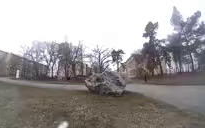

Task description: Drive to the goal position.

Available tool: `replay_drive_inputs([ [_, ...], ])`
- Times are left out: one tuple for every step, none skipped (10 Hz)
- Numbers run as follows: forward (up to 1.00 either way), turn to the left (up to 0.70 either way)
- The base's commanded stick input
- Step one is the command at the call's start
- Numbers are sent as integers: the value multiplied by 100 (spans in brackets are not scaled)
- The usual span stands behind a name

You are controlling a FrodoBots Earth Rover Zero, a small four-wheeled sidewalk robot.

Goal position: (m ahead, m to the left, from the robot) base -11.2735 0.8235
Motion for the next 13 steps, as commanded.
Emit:
replay_drive_inputs([
  [70,35],
  [70,35],
  [70,35],
  [59,39],
  [40,47],
  [25,49],
  [18,35],
  [0,70],
  [0,70],
  [0,70],
  [0,70],
  [0,70],
  [0,70],
])
